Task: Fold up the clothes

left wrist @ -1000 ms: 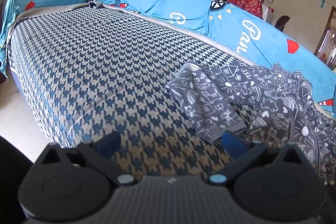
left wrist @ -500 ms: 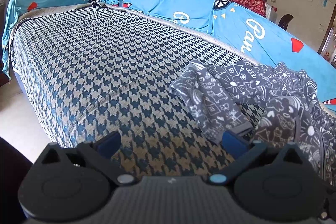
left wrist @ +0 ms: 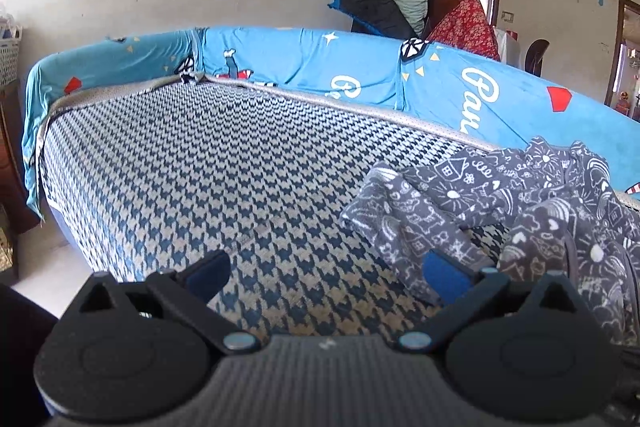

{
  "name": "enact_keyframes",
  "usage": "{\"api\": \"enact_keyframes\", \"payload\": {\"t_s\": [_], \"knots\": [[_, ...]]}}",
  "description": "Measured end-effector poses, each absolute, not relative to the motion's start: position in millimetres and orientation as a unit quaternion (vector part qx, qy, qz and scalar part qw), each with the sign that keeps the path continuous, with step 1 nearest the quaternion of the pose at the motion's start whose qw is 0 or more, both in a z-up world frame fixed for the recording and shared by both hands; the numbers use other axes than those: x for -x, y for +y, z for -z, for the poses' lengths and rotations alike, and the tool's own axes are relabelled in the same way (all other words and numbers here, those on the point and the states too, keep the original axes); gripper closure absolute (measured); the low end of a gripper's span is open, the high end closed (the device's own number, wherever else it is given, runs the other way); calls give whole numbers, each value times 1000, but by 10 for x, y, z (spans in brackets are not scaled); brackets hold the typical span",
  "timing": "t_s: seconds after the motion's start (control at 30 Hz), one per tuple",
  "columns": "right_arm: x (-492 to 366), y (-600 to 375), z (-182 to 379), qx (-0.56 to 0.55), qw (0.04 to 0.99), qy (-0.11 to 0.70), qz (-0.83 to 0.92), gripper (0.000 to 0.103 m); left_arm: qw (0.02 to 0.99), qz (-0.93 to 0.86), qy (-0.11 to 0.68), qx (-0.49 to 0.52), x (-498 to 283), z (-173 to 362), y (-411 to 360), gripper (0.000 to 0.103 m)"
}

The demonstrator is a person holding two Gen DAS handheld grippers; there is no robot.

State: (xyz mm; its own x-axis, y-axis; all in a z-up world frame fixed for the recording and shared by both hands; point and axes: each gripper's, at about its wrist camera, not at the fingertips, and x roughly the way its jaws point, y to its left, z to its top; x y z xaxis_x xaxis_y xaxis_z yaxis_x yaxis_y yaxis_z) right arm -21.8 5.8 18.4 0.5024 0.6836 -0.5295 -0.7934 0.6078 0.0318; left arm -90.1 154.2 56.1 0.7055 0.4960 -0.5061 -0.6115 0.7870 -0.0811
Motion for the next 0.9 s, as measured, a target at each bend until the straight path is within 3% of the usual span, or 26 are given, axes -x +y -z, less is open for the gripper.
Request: {"api": "enact_keyframes", "payload": {"t_s": [0.3, 0.5, 0.63, 0.9], "knots": [[491, 78, -438, 60, 843, 259, -468, 96, 931, -317, 155, 94, 1209, -1012, 1552, 0], [786, 261, -253, 102, 815, 271, -502, 95, 943, -291, 144, 68, 1295, -1206, 1448, 0], [789, 261, -146, 103, 801, 294, -511, 74, 950, -273, 145, 45, 1252, -1279, 1356, 0], [895, -155, -263, 92, 822, 284, -485, 53, 956, -239, 168, 44, 1102, -1181, 1206, 0]]}}
